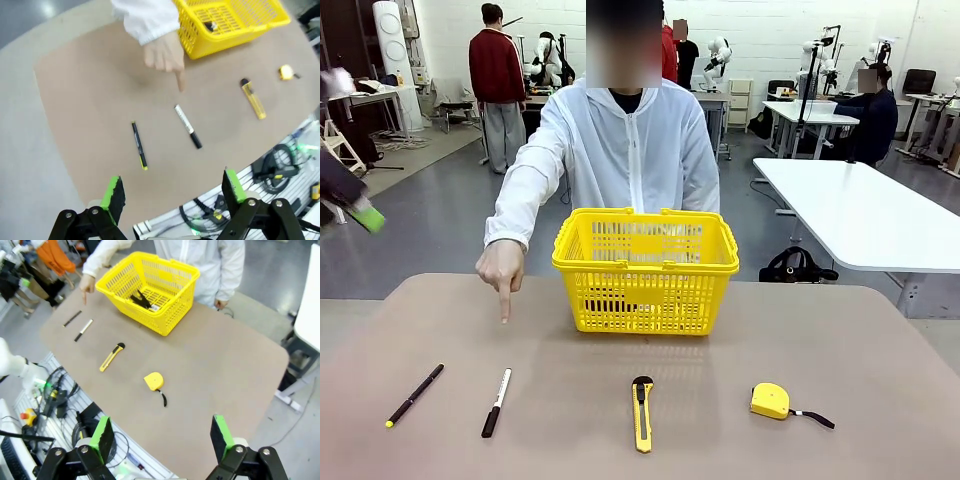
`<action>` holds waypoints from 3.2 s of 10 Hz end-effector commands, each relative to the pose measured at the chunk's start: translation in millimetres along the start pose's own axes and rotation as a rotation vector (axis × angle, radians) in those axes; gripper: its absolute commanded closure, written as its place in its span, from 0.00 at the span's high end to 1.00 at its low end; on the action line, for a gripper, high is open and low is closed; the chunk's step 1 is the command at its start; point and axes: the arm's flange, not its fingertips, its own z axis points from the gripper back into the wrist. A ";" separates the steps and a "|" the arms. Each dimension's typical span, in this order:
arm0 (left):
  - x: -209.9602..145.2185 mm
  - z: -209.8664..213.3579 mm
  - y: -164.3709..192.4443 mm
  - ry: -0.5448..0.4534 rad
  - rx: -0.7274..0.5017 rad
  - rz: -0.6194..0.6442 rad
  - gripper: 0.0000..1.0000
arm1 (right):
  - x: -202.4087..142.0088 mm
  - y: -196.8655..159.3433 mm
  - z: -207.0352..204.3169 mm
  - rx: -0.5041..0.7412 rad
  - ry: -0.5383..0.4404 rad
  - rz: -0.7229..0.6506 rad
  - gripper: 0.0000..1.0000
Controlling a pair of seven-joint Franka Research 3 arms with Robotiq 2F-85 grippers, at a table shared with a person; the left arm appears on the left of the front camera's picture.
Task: Place the items the person wants into the basket.
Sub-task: Pick up the item the person points to and place it in the Market Basket.
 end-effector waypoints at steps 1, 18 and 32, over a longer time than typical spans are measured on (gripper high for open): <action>-30.9 -33.8 -49.8 0.059 0.196 0.127 1.00 | 1.7 -1.1 -1.2 0.013 -0.005 0.007 1.00; -42.3 -177.9 -117.7 0.318 0.144 0.190 1.00 | 1.7 -1.1 -1.2 0.013 -0.005 0.007 1.00; -102.6 -308.4 -74.8 0.385 0.164 0.266 1.00 | 1.7 -1.1 -1.2 0.013 -0.005 0.007 1.00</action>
